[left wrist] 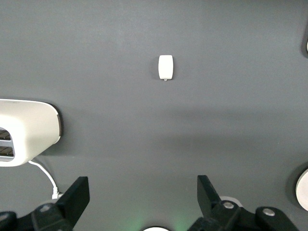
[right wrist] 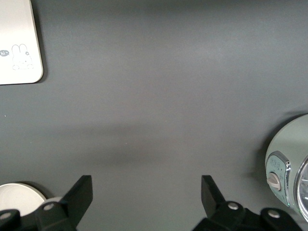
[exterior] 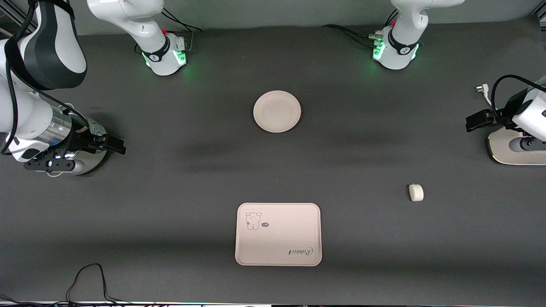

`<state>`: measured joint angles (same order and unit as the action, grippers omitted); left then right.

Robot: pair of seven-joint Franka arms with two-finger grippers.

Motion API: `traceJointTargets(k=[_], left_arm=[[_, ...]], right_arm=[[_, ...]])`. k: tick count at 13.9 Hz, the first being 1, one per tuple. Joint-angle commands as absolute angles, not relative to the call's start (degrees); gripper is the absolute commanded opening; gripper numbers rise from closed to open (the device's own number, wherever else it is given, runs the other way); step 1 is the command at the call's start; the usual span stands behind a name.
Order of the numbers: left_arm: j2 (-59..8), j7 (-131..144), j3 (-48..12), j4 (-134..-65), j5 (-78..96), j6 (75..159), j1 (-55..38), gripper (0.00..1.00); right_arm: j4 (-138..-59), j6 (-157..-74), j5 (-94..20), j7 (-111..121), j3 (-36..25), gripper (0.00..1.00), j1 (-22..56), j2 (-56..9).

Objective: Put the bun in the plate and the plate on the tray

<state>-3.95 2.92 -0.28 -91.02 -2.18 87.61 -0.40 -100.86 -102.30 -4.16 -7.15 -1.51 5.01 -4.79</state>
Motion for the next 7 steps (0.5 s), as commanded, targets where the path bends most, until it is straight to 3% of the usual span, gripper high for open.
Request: traceJointTargets(k=[1, 7], left_arm=[[-4.8, -1.5, -1.1, -88.9, -2.8, 86.7, 0.6, 1.00], [-6.5, -2.6, -0.8, -86.9, -2.7, 86.6, 0.5, 1.00]], right_arm=[[-100.5, -101.9, -4.8, -6.9, -1.8, 1.00, 5.4, -4.0], [-103.0, -105.3, -4.7, -6.5, -2.2, 1.00, 5.4, -3.5]])
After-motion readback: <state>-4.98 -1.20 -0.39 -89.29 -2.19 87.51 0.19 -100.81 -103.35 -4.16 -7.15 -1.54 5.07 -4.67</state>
